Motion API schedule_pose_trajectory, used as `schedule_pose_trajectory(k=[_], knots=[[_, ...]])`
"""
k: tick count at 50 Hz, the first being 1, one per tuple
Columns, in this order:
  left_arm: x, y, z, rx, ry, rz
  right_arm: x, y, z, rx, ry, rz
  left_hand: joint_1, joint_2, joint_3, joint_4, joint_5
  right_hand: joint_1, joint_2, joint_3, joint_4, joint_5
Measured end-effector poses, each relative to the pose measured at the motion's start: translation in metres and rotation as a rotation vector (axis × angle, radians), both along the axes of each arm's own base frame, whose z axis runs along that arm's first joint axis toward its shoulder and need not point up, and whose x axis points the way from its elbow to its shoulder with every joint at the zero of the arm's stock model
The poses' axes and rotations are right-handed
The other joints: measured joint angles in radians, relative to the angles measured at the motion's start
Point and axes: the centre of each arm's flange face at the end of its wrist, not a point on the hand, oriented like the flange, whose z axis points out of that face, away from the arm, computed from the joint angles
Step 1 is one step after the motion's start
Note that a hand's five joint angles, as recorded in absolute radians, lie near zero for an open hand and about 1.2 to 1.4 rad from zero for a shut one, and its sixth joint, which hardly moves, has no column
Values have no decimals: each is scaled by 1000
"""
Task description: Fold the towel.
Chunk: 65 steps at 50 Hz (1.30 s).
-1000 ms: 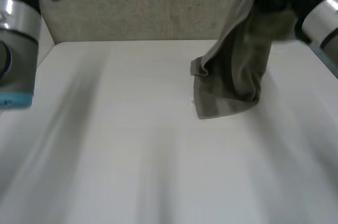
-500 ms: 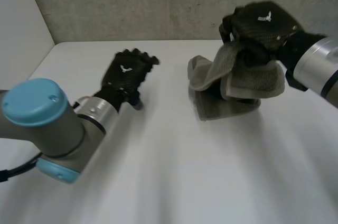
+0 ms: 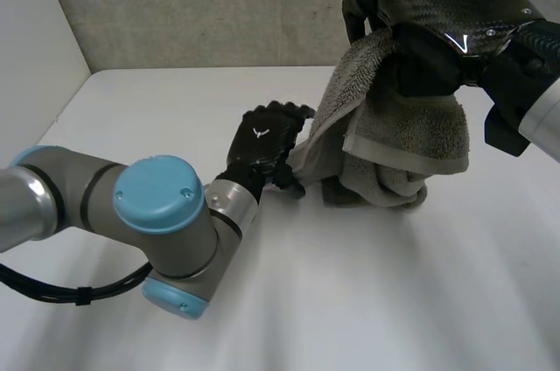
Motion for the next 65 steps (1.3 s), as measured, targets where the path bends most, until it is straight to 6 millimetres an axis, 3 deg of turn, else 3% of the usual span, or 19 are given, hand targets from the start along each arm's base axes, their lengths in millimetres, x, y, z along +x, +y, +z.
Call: schedule_pose_trajectory(k=[3, 6, 8, 10, 15, 20, 24, 27, 32, 38, 42, 47, 50, 60, 65], knots=[[-3, 1, -7, 41, 24, -6, -1, 4, 1, -4, -2, 1, 115, 107, 119, 108, 128, 0, 0, 0, 0, 0], [-5, 2, -13, 65, 34, -10, -2, 6, 2, -9, -3, -1, 445, 435, 432, 429, 433, 0, 0, 0, 0, 0], [-5, 1, -17, 75, 34, -9, -3, 7, 3, -12, -6, -7, 856, 835, 836, 848, 824, 0, 0, 0, 0, 0], [-5, -1, -18, 78, 34, -5, -4, 6, 4, -15, -8, -17, 1065, 1046, 1067, 1067, 1055, 0, 0, 0, 0, 0], [3, -14, -14, 63, 39, 43, -7, 2, 6, -21, -13, -47, 1088, 1114, 1160, 1130, 1124, 0, 0, 0, 0, 0], [26, -41, 8, 14, 60, 140, -8, -2, 9, -23, -16, -71, 1089, 1114, 1162, 1130, 1124, 0, 0, 0, 0, 0], [50, -59, 42, -54, 93, 215, -9, -3, 11, -19, -15, -76, 1089, 1114, 1163, 1130, 1129, 0, 0, 0, 0, 0], [62, -59, 73, -113, 121, 238, -9, -2, 14, -24, -18, -76, 1090, 1116, 1163, 1130, 1130, 0, 0, 0, 0, 0], [80, -40, 132, -242, 172, 251, -11, 0, 23, -46, -29, -79, 1094, 1117, 1164, 1130, 1130, 0, 0, 0, 0, 0], [99, -2, 197, -414, 212, 251, -14, 2, 35, -55, -35, -105, 1095, 1119, 1165, 1130, 1130, 0, 0, 0, 0, 0], [106, 15, 216, -475, 180, 225, -17, -7, 30, 2, -3, -132, 1095, 1119, 1165, 1130, 1130, 0, 0, 0, 0, 0], [106, 17, 207, -458, 83, 179, -18, -30, 5, 106, 72, -162, 1095, 1119, 1166, 1130, 1130, 0, 0, 0, 0, 0], [103, 7, 182, -396, -9, 152, -17, -48, -17, 166, 138, -173, 1095, 1119, 1166, 1130, 1130, 0, 0, 0, 0, 0], [96, -48, 79, -203, -344, 146, -4, -105, -87, 290, 286, -176, 1095, 1122, 1168, 1134, 1130, 0, 0, 0, 0, 0], [93, -77, 67, -241, -414, 177, 6, -128, -101, 251, 290, -176, 1095, 1128, 1169, 1134, 1133, 0, 0, 0, 0, 0]])
